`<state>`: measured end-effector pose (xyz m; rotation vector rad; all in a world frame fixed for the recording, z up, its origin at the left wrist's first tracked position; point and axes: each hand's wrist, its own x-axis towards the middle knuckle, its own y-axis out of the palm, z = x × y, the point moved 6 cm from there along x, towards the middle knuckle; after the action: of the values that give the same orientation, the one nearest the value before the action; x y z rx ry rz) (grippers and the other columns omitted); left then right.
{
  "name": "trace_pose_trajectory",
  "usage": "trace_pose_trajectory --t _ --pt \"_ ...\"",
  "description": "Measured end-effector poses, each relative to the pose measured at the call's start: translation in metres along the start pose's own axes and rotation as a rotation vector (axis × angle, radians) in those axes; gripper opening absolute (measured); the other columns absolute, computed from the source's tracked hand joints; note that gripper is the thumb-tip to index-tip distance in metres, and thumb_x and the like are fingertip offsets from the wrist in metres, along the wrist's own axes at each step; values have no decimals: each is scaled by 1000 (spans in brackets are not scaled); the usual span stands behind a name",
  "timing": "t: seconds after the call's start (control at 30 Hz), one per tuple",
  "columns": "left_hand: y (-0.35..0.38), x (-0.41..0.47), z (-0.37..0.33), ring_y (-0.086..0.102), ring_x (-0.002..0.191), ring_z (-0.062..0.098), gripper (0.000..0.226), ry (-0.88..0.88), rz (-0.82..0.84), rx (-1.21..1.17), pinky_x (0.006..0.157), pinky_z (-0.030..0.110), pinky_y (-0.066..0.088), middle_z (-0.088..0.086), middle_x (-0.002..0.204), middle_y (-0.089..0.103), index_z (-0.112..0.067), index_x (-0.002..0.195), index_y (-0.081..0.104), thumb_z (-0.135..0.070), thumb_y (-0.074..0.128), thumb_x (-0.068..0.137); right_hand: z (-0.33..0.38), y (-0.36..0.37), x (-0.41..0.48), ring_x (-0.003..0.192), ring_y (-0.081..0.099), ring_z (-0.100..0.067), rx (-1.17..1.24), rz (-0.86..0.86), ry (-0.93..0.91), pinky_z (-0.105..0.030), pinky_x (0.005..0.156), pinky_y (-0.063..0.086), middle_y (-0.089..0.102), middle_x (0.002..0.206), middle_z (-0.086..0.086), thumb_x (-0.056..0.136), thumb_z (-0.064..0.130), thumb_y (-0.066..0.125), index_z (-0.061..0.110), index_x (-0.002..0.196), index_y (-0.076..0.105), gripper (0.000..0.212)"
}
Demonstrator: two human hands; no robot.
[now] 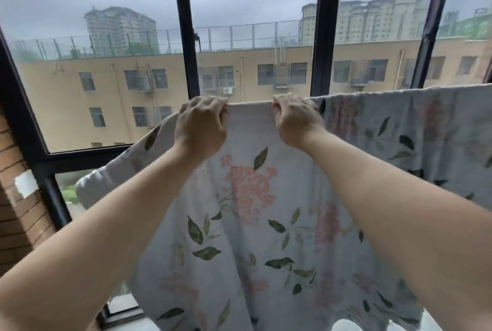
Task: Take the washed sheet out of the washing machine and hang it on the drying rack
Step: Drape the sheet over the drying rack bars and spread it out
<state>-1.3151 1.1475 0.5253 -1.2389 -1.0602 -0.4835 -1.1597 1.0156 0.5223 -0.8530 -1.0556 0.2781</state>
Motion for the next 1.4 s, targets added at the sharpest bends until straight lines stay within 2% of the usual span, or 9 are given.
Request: trace_pose_trajectory --t 0.1,0.23,0.37,0.47,0.67,0.77,0.87,1.13,1.4 --pt "27 19 -43 62 98 30 37 30 65 110 91 41 39 6 110 71 -15 116 68 -32 39 100 -53 -14 1 143 32 -22 -39 79 76 -42 119 18 42 152 -5 105 35 23 18 145 42 48" --pt "59 45 -111 61 86 30 34 36 152 87 83 39 41 7 94 69 -15 96 66 -28 36 100 -114 -37 1 150 18 -18 -76 183 133 -44 121 11 28 161 1 106 36 21 20 152 31 50" --pt "89 69 -165 60 89 32 32 -8 243 16 83 39 42 10 99 69 -15 97 66 -23 36 99 -162 -50 3 150 17 -18 -68 217 160 -45 120 10 27 161 3 106 36 20 22 153 29 50" --pt "105 83 -192 61 89 33 39 -78 271 25 81 38 44 15 99 69 -13 100 67 -28 31 102 -189 -56 11 148 22 -22 -65 222 136 -45 120 14 35 157 1 105 35 20 23 148 37 47" --pt "115 79 -186 61 98 33 50 -139 196 128 88 40 39 12 103 70 -18 101 67 -40 23 104 -181 -62 35 123 48 -29 30 190 49 -43 108 31 59 130 -9 106 33 25 16 128 58 43" --pt "116 78 -185 63 97 32 55 -174 168 202 89 39 38 9 101 72 -21 101 68 -44 18 104 -168 -47 44 119 52 -34 99 189 -14 -44 102 34 63 126 -13 106 42 21 16 123 62 51" --pt "111 73 -187 63 89 31 55 -167 108 269 85 39 38 6 93 72 -20 91 68 -42 19 105 -173 -34 43 113 54 -31 37 89 -86 -44 101 34 66 118 -10 105 46 17 17 110 66 57" --pt "118 78 -200 62 87 35 56 -203 101 327 86 42 40 14 88 71 -14 84 68 -40 24 105 -283 -50 60 115 54 -32 -1 101 -36 -43 101 34 65 119 -14 104 48 12 15 110 65 63" --pt "132 85 -201 63 88 37 54 -243 86 368 83 42 39 19 90 71 -11 83 68 -38 26 105 -374 -69 65 118 49 -30 -6 107 -19 -42 104 31 63 119 -11 105 48 11 18 97 59 57"
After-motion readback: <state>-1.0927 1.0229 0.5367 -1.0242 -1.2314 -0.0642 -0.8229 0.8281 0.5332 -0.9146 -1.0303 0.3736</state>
